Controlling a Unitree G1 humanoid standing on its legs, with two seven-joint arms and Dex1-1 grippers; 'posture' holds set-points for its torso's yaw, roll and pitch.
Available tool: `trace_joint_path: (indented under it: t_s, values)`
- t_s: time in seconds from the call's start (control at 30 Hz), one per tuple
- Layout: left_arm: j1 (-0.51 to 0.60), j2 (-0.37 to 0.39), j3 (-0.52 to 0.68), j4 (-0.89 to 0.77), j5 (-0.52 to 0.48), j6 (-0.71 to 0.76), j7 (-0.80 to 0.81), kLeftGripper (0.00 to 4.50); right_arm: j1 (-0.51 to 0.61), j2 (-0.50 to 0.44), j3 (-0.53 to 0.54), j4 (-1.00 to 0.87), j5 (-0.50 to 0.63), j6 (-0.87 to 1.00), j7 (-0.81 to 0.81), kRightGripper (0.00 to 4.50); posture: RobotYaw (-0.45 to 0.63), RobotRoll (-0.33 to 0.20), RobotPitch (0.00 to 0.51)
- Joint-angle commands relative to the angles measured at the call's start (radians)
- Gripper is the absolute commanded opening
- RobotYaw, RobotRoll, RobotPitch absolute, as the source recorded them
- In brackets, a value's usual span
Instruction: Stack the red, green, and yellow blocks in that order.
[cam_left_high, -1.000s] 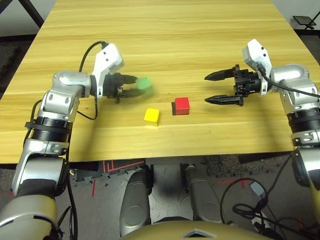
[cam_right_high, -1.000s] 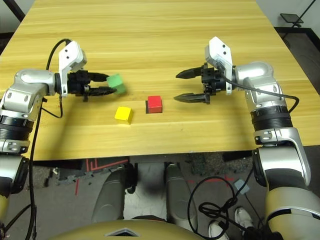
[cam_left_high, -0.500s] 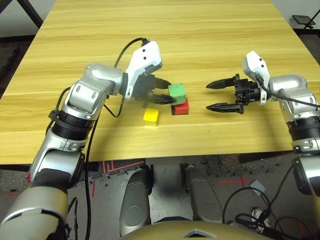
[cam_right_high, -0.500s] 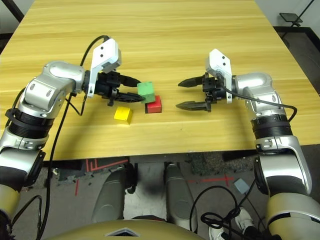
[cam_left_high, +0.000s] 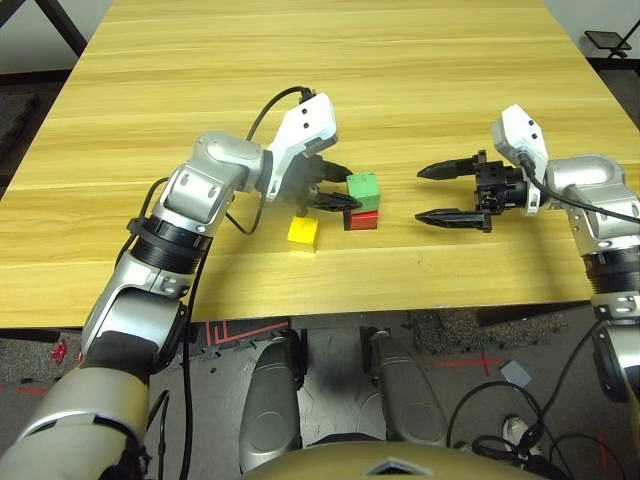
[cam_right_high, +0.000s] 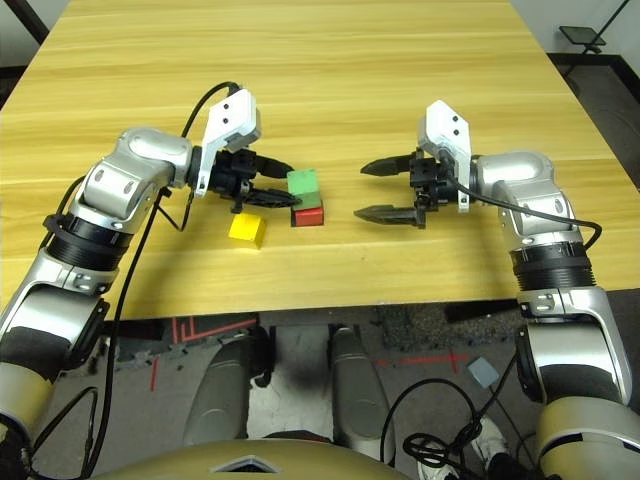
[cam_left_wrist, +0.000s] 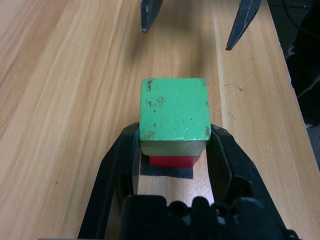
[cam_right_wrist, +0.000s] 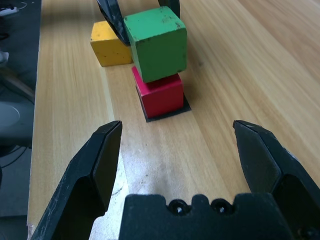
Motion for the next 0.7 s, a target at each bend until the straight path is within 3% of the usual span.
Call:
trace_joint_path:
  t_s: [0.03,0.7]
  values:
    - [-0.014,-0.005,-0.016,0.004,0.014,-0.019,-0.016,2.02,0.014,-0.014,-0.017,-0.03,0.016,0.012,-0.01,4.5,0.0,0.002,0.224]
    - [0.011,-0.01,-0.027,-0.021,0.014,0.008,-0.016,2.02,-0.005,-0.003,-0.01,-0.013,0.014,0.01,-0.019,4.5,0.0,0.004,0.237]
